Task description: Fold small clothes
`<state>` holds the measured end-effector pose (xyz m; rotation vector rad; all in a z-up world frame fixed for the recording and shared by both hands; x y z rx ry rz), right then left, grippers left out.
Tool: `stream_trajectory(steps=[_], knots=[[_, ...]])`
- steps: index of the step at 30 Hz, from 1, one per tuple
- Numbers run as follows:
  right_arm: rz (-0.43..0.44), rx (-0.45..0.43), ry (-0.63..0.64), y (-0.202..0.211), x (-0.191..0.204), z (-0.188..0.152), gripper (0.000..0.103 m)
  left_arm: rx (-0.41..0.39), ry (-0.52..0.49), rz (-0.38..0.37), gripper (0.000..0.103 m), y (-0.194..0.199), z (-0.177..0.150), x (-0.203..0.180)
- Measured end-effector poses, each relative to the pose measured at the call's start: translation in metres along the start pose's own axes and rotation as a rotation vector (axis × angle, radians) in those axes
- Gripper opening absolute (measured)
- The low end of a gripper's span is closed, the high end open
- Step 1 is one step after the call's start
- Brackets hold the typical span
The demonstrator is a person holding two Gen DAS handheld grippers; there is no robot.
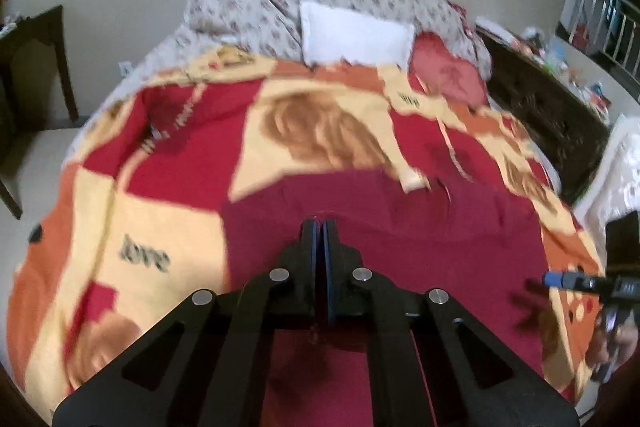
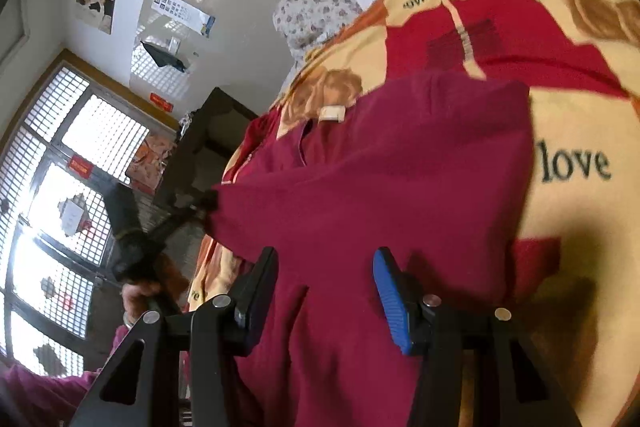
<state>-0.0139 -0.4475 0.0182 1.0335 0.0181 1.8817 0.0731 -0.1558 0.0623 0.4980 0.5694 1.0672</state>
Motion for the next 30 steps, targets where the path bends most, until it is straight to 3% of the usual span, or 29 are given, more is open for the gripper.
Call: stream_trajectory(steps=[2,5,8,10,15,21,23,25,26,30], knots=[[-0.044,-0.007,0.021,-0.003,-0.003,0.005,0.048,-0.013,0.005,0.033,0.002,-0.004,0.007,0.009],[-0.143,-0.01,0.091,-0.013,-0.008,0.015,0.048,0.031,0.063,0.03,0.002,-0.02,-0.001,0.02],[-0.356,0.0,0.162,-0.026,-0.038,0.032,0.048,0.083,0.059,0.051,0.002,-0.033,-0.021,0.02],[-0.422,0.013,0.184,-0.038,-0.057,0.044,0.047,0.113,0.073,0.057,0.002,-0.043,-0.033,0.021],[-0.427,-0.002,0.173,-0.024,-0.052,0.056,0.046,0.151,0.112,0.05,0.002,-0.044,-0.048,0.025],[-0.389,0.074,0.252,-0.004,-0.02,0.002,0.047,0.143,0.088,0.055,0.006,-0.017,-0.057,0.026],[-0.517,0.12,0.318,-0.009,-0.041,-0.017,0.047,0.15,0.099,0.043,0.017,-0.012,-0.063,0.024],[-0.632,0.121,0.352,-0.009,-0.061,-0.019,0.047,0.176,0.115,0.034,0.019,-0.006,-0.073,0.02],[-0.648,0.117,0.33,-0.004,-0.068,-0.018,0.05,0.182,0.117,0.027,0.019,-0.001,-0.077,0.017],[-0.504,0.036,0.221,0.026,-0.046,-0.019,0.05,0.188,0.068,-0.008,0.019,0.026,-0.094,0.002]])
Point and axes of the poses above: each gripper's, at about its wrist camera, not at the fingertips, and y roughly against the way its jaws point, x to its left, z to its top, the point moved 9 cm from there along -y, roughly the way its jaws point, and after that the axes turned 3 degrees about -x, right-handed, at the moved point
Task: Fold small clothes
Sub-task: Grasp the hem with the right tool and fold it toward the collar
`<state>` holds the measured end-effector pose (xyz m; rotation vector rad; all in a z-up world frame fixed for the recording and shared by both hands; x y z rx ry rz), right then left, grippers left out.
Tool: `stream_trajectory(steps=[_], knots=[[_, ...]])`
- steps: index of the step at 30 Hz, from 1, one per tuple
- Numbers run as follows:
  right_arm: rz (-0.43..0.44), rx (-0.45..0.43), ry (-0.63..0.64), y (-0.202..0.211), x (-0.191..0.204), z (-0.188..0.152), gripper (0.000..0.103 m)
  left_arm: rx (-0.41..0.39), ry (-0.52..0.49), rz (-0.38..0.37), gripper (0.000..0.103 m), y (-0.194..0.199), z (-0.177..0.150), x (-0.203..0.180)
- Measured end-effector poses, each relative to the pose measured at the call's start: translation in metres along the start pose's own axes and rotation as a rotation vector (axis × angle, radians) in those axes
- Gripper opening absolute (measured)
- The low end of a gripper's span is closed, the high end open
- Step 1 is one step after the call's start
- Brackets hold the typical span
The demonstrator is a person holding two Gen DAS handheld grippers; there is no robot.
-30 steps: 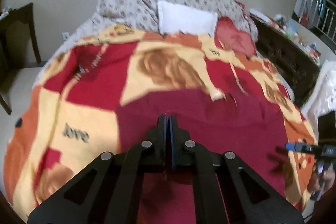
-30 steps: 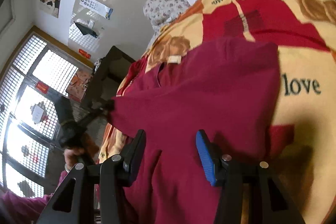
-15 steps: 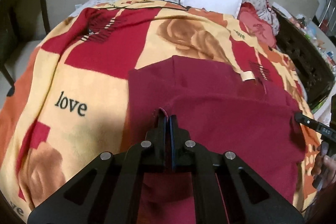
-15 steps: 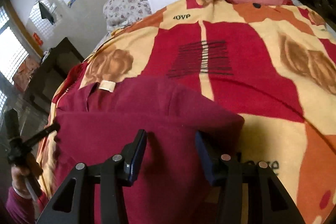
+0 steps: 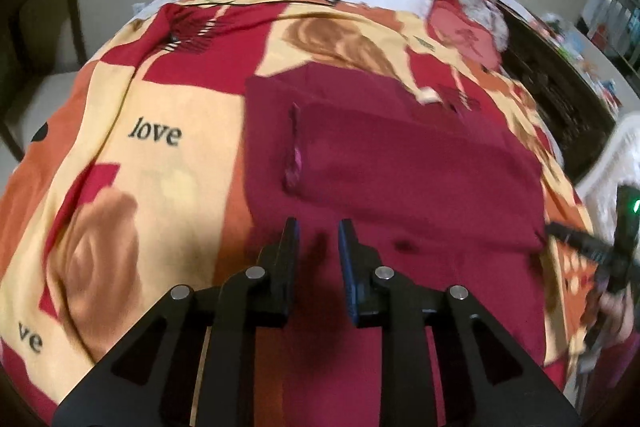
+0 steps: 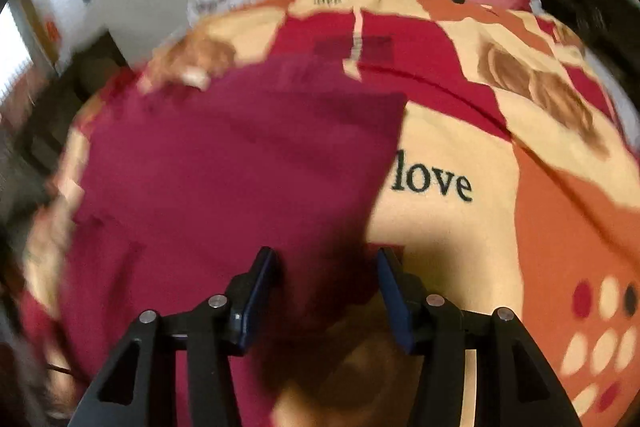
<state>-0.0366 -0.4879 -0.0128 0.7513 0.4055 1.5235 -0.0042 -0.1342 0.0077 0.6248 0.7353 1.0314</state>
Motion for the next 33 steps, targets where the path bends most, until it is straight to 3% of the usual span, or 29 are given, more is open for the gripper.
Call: stream_trajectory(steps=[4,8,12,14,18,20,22,23,24,25,28,32,33], knots=[[0.111,-0.006,0.033,0.037,0.032,-0.022,0.05,0.028,-0.018,-0.05,0.034,0.02,-0.028,-0.011],[0.177,0.054,0.077,0.061,0.061,-0.063,0.051,0.073,-0.037,-0.087,0.034,0.037,-0.06,-0.023],[0.165,0.097,-0.017,0.065,0.054,-0.098,0.051,0.117,-0.031,-0.131,0.036,0.045,-0.087,-0.029],[0.208,0.109,-0.137,0.055,0.043,-0.11,0.051,0.129,-0.021,-0.145,0.046,0.044,-0.098,-0.03],[0.191,0.038,-0.254,0.029,0.023,-0.096,0.051,0.167,-0.008,-0.14,0.046,0.036,-0.116,-0.03],[0.213,0.014,-0.266,0.017,0.025,-0.084,0.051,0.179,-0.004,-0.133,0.046,0.035,-0.122,-0.029],[0.174,0.012,-0.27,-0.002,0.022,-0.076,0.051,0.178,-0.008,-0.128,0.046,0.034,-0.126,-0.029],[0.175,0.01,-0.264,-0.009,0.022,-0.073,0.047,0.177,-0.006,-0.122,0.046,0.033,-0.128,-0.028],[0.168,-0.001,-0.247,-0.012,0.023,-0.07,0.025,0.182,0.002,-0.118,0.046,0.031,-0.131,-0.027],[0.131,-0.007,-0.216,-0.016,0.022,-0.068,0.012,0.188,0.009,-0.115,0.046,0.029,-0.132,-0.024],[0.086,-0.017,-0.147,-0.007,0.023,-0.065,0.008,0.193,0.017,-0.118,0.046,0.031,-0.133,-0.021],[-0.07,-0.04,0.033,0.018,0.014,-0.056,0.006,0.18,0.011,-0.13,0.046,0.039,-0.127,-0.021],[-0.124,-0.036,0.049,0.018,0.006,-0.055,0.0,0.173,0.011,-0.125,0.046,0.04,-0.125,-0.021]])
Point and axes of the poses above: each gripper's, at about its wrist camera, not at the fingertips, and y roughly against the way its jaws point, x to its left, z to its top, the point moved 9 cm from there along -y, roughly the way its jaws point, and after that the axes turned 3 degrees about -x, right-handed, at the moved point
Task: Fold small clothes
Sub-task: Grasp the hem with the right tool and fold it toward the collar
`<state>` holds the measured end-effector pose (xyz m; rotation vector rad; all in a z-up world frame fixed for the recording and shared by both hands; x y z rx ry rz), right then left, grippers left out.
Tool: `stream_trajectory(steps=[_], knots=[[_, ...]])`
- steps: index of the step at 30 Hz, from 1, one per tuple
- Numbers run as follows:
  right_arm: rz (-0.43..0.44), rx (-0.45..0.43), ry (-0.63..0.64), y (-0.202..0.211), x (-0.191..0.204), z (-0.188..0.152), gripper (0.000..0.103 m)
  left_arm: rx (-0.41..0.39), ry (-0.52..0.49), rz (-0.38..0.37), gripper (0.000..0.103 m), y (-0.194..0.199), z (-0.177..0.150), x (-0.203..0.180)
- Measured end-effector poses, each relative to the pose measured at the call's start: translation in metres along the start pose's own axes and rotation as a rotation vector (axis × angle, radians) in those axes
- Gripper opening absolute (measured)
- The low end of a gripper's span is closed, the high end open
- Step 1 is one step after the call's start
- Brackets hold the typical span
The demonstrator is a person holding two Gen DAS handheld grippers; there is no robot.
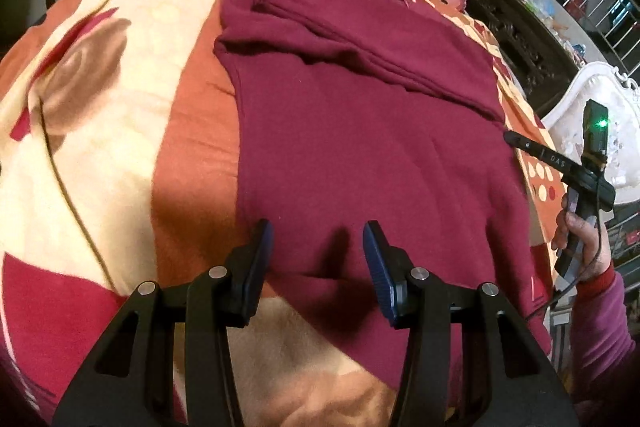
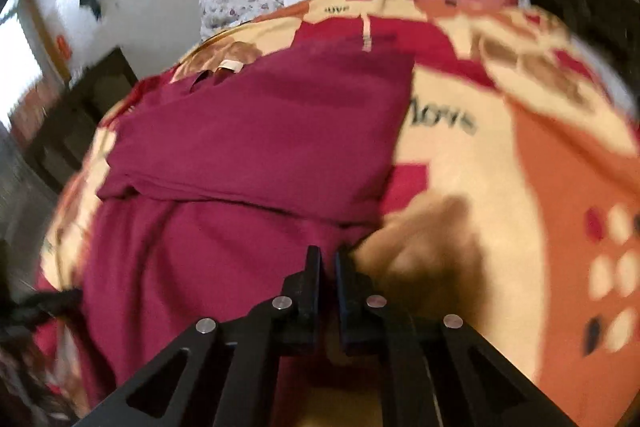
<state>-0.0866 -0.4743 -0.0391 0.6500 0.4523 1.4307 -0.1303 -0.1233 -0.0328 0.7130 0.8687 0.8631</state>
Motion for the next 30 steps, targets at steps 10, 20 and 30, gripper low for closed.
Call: stream_trajectory(steps=[10,20,30], knots=[[0.252,0.083,-0.18,0.028,-0.008,-0.024,0.004,-0.034,-0.04,-0.061,0.046,0.013,0.002,-0.015],[0.41,0.153,-0.134,0.094,0.048,-0.097,0.051,-0.015,-0.064,-0.116,0.056,0.014,-0.004,-0.037],[0.682,0.158,0.15,0.089,0.206,-0.106,0.051,-0.047,0.0,-0.112,0.056,0.04,-0.001,-0.026]])
Point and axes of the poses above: each gripper's, at about its wrist camera, not at the fingertips, and y roughly against the way its jaws point, x to its left, z to its top, the point moved 9 cm from there along -y, roughly the way its jaws point, and after that the axes turned 3 degrees about -x, right-handed, at the moved point
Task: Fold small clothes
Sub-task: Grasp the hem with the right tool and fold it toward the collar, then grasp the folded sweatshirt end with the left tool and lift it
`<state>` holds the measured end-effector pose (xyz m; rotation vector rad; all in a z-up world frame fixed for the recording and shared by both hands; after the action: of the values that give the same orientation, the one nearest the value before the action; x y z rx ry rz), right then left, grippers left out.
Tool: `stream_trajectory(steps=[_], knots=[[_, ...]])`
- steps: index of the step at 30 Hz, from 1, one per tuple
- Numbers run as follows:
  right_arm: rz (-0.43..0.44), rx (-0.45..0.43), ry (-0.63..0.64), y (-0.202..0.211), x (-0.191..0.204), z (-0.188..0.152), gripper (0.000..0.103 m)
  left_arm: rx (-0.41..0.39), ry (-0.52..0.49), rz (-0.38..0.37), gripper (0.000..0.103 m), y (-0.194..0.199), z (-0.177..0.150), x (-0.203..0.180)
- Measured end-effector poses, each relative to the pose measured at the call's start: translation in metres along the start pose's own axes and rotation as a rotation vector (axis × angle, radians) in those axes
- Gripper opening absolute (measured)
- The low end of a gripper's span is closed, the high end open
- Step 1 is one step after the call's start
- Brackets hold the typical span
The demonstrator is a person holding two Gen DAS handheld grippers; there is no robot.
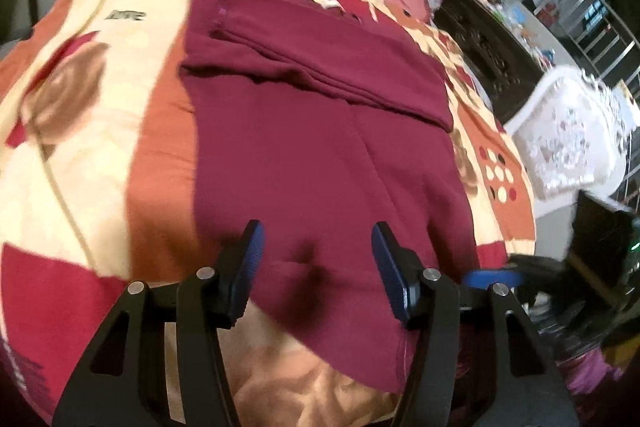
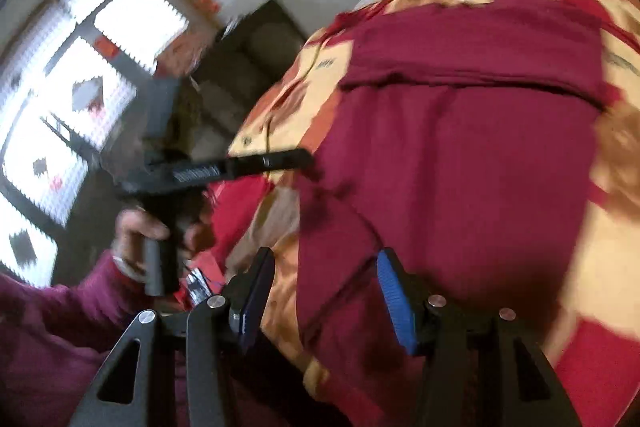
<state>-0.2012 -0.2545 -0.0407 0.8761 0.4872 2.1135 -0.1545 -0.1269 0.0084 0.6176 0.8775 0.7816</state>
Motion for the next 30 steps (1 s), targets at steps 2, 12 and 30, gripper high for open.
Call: stream_trajectory(steps=[2,12,30], knots=[[-0.036,0.042,0.055,-0.034,0.0,0.001,0.051,-0.02,0.011,0.015,0.056,0.013,-0.001,0.007],[0.109,0.084,0.107,-0.056,0.053,-0.006,0.051,-0.056,0.065,0.076,0.056,0.052,-0.017,0.039],[0.263,0.175,0.028,-0.055,0.061,-0.029,0.059,-0.033,0.113,0.057,0.056,0.067,-0.032,0.041]])
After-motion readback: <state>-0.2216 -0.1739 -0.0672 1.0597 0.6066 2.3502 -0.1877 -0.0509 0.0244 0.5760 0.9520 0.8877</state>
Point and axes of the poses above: each gripper's, at about its wrist camera, not at the fingertips, and y roughly against the way its jaws point, x to its left, z to its top, the point moved 9 cm from there along -y, roughly the way its jaws point, and after that the axes turned 3 degrees about -x, right-handed, at the moved point
